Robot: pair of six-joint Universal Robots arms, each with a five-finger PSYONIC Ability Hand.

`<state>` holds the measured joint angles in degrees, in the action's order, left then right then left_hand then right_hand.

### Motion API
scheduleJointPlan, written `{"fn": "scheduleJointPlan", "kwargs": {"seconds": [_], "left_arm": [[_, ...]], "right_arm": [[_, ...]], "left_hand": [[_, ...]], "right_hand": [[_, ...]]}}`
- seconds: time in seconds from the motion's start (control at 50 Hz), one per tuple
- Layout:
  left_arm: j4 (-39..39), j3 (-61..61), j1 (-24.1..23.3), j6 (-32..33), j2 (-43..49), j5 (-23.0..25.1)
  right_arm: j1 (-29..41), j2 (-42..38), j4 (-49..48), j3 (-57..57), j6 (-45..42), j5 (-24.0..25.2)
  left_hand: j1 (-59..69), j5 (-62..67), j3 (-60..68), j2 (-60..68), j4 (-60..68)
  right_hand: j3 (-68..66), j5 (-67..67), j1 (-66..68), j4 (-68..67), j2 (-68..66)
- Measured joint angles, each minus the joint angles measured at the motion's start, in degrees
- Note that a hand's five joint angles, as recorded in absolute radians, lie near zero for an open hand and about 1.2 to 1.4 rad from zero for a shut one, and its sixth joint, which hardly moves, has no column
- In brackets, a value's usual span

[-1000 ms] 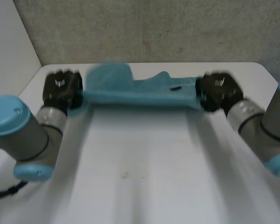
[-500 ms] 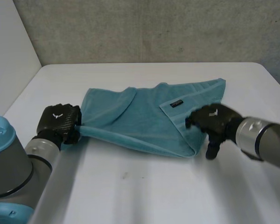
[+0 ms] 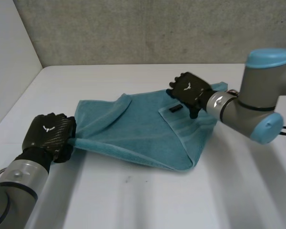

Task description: Fold the laundry

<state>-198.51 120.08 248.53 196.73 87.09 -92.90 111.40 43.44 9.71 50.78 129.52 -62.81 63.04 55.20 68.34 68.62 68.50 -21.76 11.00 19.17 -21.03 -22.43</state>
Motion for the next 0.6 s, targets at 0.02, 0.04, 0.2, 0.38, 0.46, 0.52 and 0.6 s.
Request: {"fn": "scheduleJointPlan", "kwargs": {"seconds": [0.02,0.04,0.2,0.38,0.46,0.52,0.6], "left_arm": [[0.00,0.00,0.00,0.00,0.00,0.00],[0.25,0.23,-0.07,0.10,-0.93,0.00],[1.47,0.87,-0.20,0.11,-4.35,0.00],[1.49,0.80,0.45,0.05,-3.77,0.04],[1.33,0.49,1.23,0.05,-3.07,0.12],[1.19,0.16,2.02,0.05,-2.34,0.41],[0.97,-0.61,3.26,0.03,-0.96,1.39]], "right_arm": [[0.00,0.00,0.00,0.00,0.00,0.00],[0.30,-1.49,0.04,-1.15,-0.66,0.21],[2.08,-9.72,1.20,-8.04,-3.52,2.02],[2.87,-12.58,4.51,-9.57,-11.98,3.34],[3.28,-12.08,6.29,-7.57,-16.99,3.06],[3.34,-10.54,7.20,-5.37,-18.78,2.81],[3.08,-6.58,8.06,-0.96,-19.78,2.79]], "left_hand": [[0.00,0.00,0.00,0.00,0.00],[0.00,0.00,0.00,0.00,0.00],[0.00,0.00,0.00,0.00,0.00],[0.00,0.00,0.00,0.00,0.00],[0.00,0.00,0.00,0.00,0.00],[0.00,0.00,0.00,0.00,0.00],[0.00,0.00,0.00,0.00,0.00]], "right_hand": [[0.00,0.00,0.00,0.00,0.00],[0.00,0.00,0.00,0.00,0.00],[0.00,0.00,0.00,0.00,0.00],[-0.05,0.11,0.02,-0.11,-0.02],[-0.18,1.92,0.27,-1.03,-0.16],[-2.96,3.96,2.15,-4.13,-1.02],[-4.72,4.92,3.42,-5.65,-3.69]]}}
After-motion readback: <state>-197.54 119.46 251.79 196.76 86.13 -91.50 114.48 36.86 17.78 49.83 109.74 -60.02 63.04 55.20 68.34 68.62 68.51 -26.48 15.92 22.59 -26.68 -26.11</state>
